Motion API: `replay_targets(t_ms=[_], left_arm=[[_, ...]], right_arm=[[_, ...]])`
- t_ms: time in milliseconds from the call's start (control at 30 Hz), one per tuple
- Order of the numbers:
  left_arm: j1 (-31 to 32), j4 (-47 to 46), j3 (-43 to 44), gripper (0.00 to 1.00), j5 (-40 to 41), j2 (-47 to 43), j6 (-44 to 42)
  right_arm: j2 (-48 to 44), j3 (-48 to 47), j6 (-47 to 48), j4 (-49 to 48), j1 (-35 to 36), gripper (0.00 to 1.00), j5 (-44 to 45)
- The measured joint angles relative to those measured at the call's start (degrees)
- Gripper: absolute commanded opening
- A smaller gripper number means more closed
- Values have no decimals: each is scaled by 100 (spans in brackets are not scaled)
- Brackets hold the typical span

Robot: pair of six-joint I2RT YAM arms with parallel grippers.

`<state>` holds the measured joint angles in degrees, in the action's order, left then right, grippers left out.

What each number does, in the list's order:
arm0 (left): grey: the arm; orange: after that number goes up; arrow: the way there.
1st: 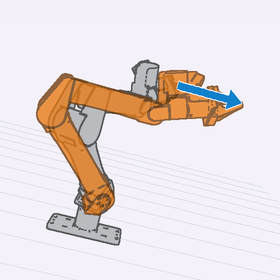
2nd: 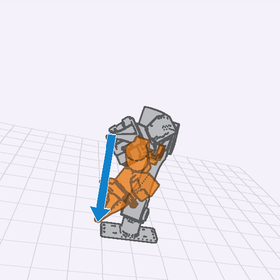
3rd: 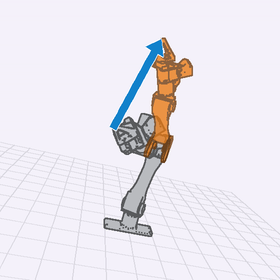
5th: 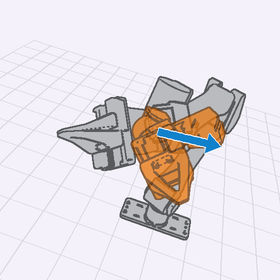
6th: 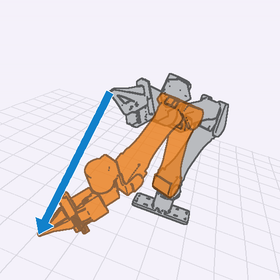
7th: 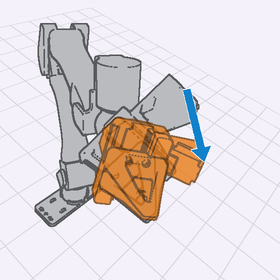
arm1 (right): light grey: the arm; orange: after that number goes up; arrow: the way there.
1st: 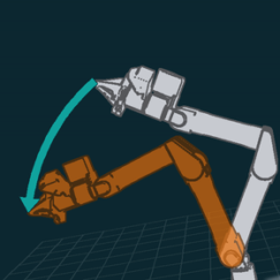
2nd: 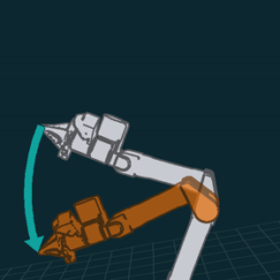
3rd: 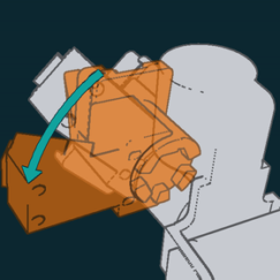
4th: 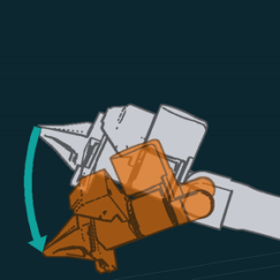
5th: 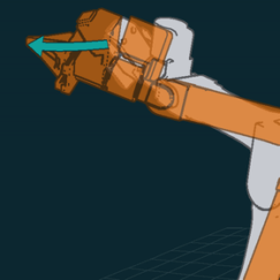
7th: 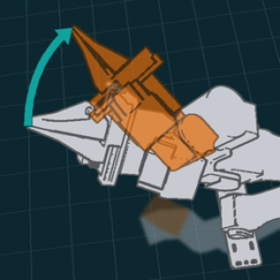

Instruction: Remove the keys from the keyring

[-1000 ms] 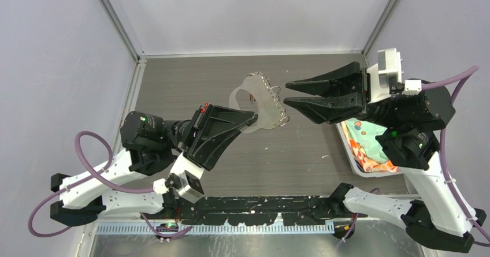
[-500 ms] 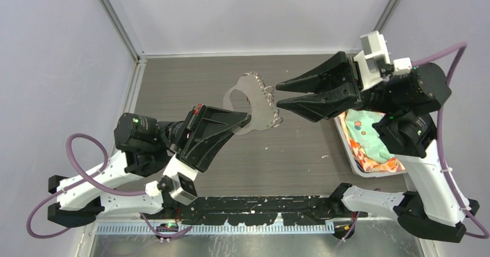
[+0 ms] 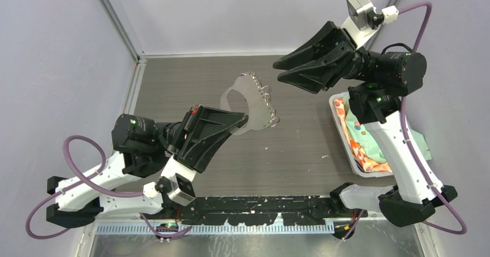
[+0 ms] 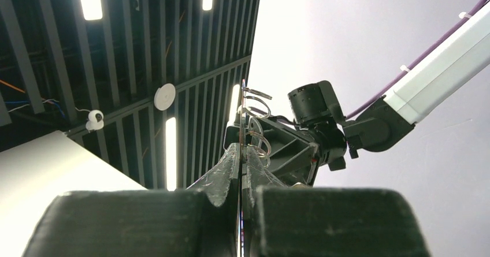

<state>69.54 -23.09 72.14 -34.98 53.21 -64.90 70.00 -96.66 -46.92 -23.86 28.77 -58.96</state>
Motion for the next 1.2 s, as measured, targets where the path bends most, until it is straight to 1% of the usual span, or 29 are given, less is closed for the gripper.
replay_targets(t_ms=[133, 300, 433, 633, 700, 800, 933, 1000, 1100, 1167, 1200], left_arm=[[0, 20, 2, 0, 4, 2, -2], [0, 22, 2, 0, 9, 2, -2], [0, 22, 0, 0, 24, 7, 0], [0, 262, 66, 0, 9, 59, -66], [0, 675, 319, 0, -48, 168, -227], [0, 1574, 988, 0, -166, 407, -575], [0, 2946, 1998, 0, -199, 708, -1187], [0, 3595, 2391, 0, -44, 800, -1532], [0, 4192, 2616, 0, 328, 833, -1886], [0, 4572, 2610, 0, 623, 837, -2044], [0, 4612, 2605, 0, 656, 841, -2068]], right_arm=[[11, 96, -612, -643, -2, 41, -269], [-105, 146, -863, -964, -2, 41, -442], [-190, 175, -782, -896, -2, 41, -485], [-221, 184, -341, -374, -2, 41, -463], [-229, 186, -168, -155, -2, 41, -455], [-396, 216, 424, 658, -2, 41, -315], [-1040, 474, 1593, 2028, -7, 45, 157], [-1434, 627, 2068, 2553, -9, 45, 369], [-1753, 619, 2608, 3091, -7, 45, 584], [-1843, 581, 2835, 3217, -7, 45, 654], [-1847, 581, 2911, 3228, -7, 45, 675]])
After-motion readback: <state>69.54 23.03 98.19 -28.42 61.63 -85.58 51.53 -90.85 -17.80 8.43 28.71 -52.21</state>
